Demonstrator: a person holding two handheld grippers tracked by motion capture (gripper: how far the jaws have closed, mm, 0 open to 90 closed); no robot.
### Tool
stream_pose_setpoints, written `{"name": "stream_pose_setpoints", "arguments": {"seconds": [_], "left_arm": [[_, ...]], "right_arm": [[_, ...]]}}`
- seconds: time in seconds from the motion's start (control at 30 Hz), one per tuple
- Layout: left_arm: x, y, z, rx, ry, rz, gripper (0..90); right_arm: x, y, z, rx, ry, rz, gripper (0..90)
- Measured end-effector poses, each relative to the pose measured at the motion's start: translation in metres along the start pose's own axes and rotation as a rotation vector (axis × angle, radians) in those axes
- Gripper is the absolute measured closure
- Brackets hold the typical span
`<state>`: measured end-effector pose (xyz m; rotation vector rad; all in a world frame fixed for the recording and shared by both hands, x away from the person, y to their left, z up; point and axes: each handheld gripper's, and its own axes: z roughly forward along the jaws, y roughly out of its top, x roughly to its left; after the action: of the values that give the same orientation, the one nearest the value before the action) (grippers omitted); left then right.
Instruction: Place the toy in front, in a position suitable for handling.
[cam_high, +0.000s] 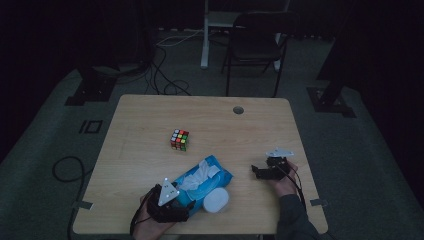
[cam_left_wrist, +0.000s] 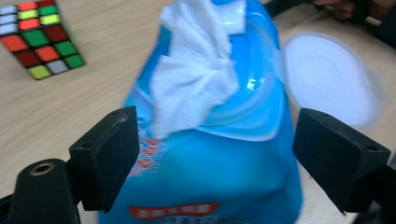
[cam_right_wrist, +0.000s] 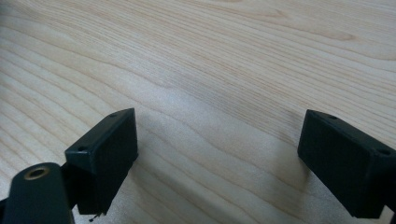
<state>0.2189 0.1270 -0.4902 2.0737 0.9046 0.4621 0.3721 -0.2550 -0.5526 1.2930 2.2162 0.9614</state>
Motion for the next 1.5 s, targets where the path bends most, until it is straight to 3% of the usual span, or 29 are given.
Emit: {"name": "stream_pose_setpoints", "arguments": {"seconds": [0.13,0.33,0.43,0.5,0.67,0.73,0.77,0.87,1.0,1.07,1.27,1.5], "left_arm": [[-0.005,-0.004,0.007,0.028,0.003,-0.014,10.3],[-0.016,-0.009,0.013,0.054,0.042,0.047,10.2],[-0.013,-0.012,0.015,0.070,0.102,0.061,10.6],[-0.009,-0.012,0.013,0.058,0.089,0.034,10.4],[0.001,-0.015,0.008,0.060,0.129,0.022,13.5],[0.007,-0.015,0.005,0.066,0.153,0.012,15.2],[0.009,-0.015,0.004,0.067,0.161,0.007,16.2],[0.019,-0.013,0.002,0.057,0.180,-0.014,22.3],[0.030,-0.011,0.002,0.059,0.211,-0.025,26.4],[0.037,-0.011,0.002,0.058,0.229,-0.036,34.0],[0.067,-0.010,0.003,0.066,0.288,-0.083,41.9],[0.092,-0.008,0.014,0.074,0.300,-0.121,47.4]], "right_arm": [[0.000,0.000,0.000,0.000,0.000,0.000,11.8],[0.000,0.000,0.000,0.000,0.000,0.000,11.8],[0.000,0.000,0.000,0.000,0.000,0.000,11.8],[0.000,0.000,0.000,0.000,0.000,0.000,11.8],[0.000,0.000,0.000,-0.001,-0.001,-0.001,12.2],[0.001,0.000,-0.002,0.002,-0.008,0.011,21.5],[0.003,0.001,-0.005,-0.001,0.004,0.018,35.7],[0.003,0.003,-0.009,-0.035,0.113,0.062,45.1],[0.019,0.012,-0.016,-0.078,0.137,-0.005,46.5],[0.027,0.016,-0.017,-0.095,0.160,-0.035,44.0],[0.050,0.024,-0.019,-0.110,0.228,-0.093,40.4],[0.081,0.030,-0.016,-0.100,0.302,-0.200,42.6]]}}
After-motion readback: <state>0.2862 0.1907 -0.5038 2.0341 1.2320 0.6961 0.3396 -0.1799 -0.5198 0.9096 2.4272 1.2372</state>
